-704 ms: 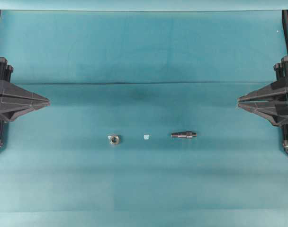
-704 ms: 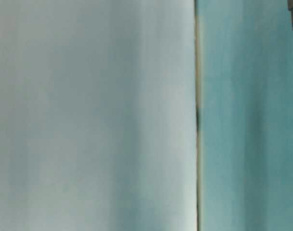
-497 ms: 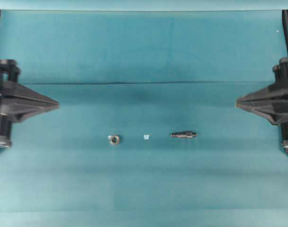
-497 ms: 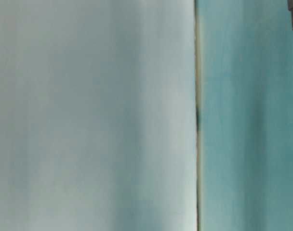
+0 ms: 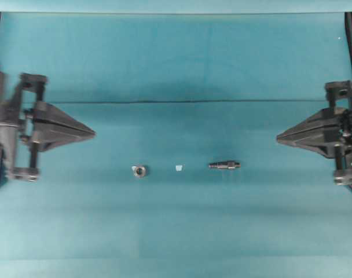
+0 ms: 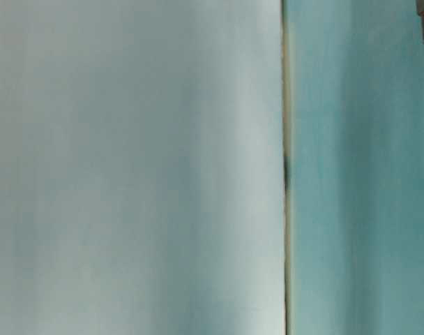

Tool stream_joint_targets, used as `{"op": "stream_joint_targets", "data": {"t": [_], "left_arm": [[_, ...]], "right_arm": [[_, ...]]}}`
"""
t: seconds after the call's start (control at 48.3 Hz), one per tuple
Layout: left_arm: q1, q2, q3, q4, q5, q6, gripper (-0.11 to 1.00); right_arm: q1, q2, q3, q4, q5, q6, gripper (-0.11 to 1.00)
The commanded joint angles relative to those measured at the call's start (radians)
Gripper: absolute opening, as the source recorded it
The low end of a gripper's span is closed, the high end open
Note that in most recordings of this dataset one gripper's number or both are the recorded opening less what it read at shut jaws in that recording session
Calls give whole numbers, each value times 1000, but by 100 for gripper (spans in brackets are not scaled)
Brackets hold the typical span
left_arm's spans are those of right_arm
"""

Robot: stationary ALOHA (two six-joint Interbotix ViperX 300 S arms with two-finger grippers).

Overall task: Insert the washer onto the shaft with both hands.
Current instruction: 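Move left gripper over the silver washer and right gripper over the shaft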

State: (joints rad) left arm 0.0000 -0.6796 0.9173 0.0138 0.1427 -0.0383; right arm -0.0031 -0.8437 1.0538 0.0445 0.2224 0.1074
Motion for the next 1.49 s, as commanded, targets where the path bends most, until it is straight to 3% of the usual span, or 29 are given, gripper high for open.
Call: {"op": "stream_joint_targets", "data": {"t": [0.0,0.497,0.994,1.47], "left_arm": [[-2,44,-58,2,38,3,2],[-9,364,-247,3,360,15,2],[-29,548,-325,8,371,34,2],[-31,595,-318,8,331,64,2]], "right_arm": [[-3,63,-57,3,46,8,-10],[-3,405,-215,-41,249,-3,-10],[-3,650,-328,-153,318,-6,-10],[-3,707,-334,-158,308,-12,-7]]}}
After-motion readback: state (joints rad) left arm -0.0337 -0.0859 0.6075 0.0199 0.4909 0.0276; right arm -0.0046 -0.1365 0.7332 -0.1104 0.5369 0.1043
